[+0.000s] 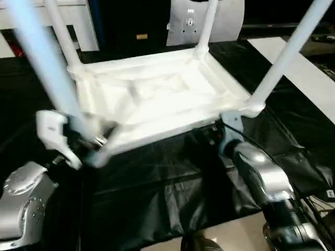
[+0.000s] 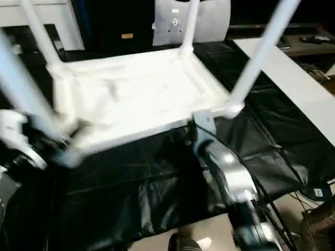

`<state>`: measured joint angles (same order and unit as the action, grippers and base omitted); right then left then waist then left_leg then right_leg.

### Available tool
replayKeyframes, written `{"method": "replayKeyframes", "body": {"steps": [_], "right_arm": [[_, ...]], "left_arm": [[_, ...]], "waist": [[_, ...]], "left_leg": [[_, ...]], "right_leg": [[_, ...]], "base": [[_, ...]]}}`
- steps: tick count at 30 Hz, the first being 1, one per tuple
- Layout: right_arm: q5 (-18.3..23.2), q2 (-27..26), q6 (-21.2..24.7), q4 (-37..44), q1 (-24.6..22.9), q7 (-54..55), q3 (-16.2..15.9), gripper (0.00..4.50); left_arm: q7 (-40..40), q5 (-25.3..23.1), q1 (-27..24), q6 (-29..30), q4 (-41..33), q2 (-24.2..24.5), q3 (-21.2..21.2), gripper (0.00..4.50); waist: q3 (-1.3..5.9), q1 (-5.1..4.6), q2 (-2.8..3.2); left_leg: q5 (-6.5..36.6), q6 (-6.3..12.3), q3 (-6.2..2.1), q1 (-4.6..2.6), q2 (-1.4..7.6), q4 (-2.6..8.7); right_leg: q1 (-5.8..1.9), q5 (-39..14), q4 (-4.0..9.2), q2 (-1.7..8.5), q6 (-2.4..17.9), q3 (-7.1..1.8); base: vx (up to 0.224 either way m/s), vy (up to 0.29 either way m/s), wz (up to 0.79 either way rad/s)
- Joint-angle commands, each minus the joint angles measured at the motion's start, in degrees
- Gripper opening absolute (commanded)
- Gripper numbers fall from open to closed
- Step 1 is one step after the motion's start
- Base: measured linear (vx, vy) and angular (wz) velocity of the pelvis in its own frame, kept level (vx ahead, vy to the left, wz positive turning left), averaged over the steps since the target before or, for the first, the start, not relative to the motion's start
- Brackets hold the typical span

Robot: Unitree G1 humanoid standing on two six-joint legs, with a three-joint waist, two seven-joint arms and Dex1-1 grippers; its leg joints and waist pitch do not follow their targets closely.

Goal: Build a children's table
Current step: Rotate table base

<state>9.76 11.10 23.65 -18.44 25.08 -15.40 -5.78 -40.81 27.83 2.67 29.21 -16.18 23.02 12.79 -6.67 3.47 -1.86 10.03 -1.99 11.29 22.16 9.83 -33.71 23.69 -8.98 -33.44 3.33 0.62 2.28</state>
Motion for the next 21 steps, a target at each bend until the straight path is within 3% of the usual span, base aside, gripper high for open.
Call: {"method": "replayKeyframes", "body": {"steps": [1, 2, 3, 5, 9, 12, 17, 21], "right_arm": [[-1.08, -0.45, -1.49, -3.73, 1.31, -0.03, -0.17, 4.50], [-1.20, -0.72, -1.81, -4.31, 1.76, -0.10, -0.19, 4.50], [-1.20, -1.05, -2.08, -4.82, 2.40, -0.66, -0.41, 4.50], [-1.39, -1.34, -2.45, -5.26, 2.81, -0.86, -0.52, 4.50], [-1.89, -3.08, -3.78, -7.00, 4.22, -1.71, -1.51, 4.50], [-2.27, -3.71, -4.51, -7.83, 4.47, -2.09, -2.11, 4.50], [-3.12, -4.77, -6.23, -9.62, 4.98, -3.06, -2.67, 4.50], [-3.16, -5.55, -7.61, -9.52, 5.25, -6.19, -4.09, 4.50]], "left_arm": [[-4.68, 4.20, -0.14, 3.92, -2.92, 0.50, -4.44, 4.49], [-5.27, 4.85, -0.16, 4.51, -3.50, 0.56, -5.30, 4.49], [-5.77, 5.62, -0.24, 5.41, -4.84, 0.46, -7.06, 4.49], [-6.18, 6.53, -0.31, 6.33, -5.73, 0.29, -8.05, 4.49], [-8.21, 9.05, -0.63, 9.85, -9.89, -0.56, -15.25, 4.49], [-7.85, 8.58, 0.39, 9.95, -9.99, -2.54, -18.58, 4.49], [-7.07, 7.63, 3.45, 9.80, -8.73, -5.68, -23.26, 4.49], [-5.61, 5.78, 6.81, 7.76, -5.95, -9.21, -25.66, 4.49]], "waist": [[4.24, -0.44, 1.32], [4.18, -0.50, 1.31], [4.29, -0.62, 0.84], [4.21, -0.71, 0.94], [4.01, -1.76, 0.59], [3.93, -2.12, 0.47], [4.12, -2.64, 0.42], [4.38, -2.89, 0.34]], "left_leg": [[12.12, -1.98, -1.30, -1.69, 2.95, 4.41], [11.93, -1.90, -1.22, -1.66, 2.92, 4.39], [11.31, -1.47, -1.18, -1.50, 2.93, 4.29], [11.91, -1.34, -1.13, -1.64, 3.07, 4.33], [15.79, -2.28, -1.34, -1.48, 2.99, 4.37], [16.37, -2.54, -1.34, -1.49, 2.99, 4.29], [15.92, -2.13, -1.43, -1.40, 2.94, 4.13], [13.85, -1.23, -1.32, -1.20, 2.94, 3.87]], "right_leg": [[-1.98, -7.69, 2.26, 3.92, 11.79, -2.70], [-1.97, -7.63, 2.32, 3.88, 11.94, -2.71], [-2.33, -7.51, 2.21, 4.00, 11.95, -2.80], [-2.22, -8.95, 2.47, 4.01, 11.72, -2.83], [-2.22, -17.10, 2.98, 4.02, 9.96, -2.91], [-2.03, -20.18, 3.38, 4.04, 8.58, -2.99], [-2.12, -20.13, 3.38, 3.90, 8.69, -2.85], [-2.40, -16.04, 3.07, 3.85, 9.82, -2.83]], "base": [[0.000, 0.000, 0.00], [0.000, 0.000, 0.00], [0.000, 0.000, 0.00], [0.000, 0.000, 0.00], [0.000, 0.000, 0.00], [0.000, 0.000, 0.00], [0.000, 0.000, 0.00], [0.000, 0.000, 0.00]]}}
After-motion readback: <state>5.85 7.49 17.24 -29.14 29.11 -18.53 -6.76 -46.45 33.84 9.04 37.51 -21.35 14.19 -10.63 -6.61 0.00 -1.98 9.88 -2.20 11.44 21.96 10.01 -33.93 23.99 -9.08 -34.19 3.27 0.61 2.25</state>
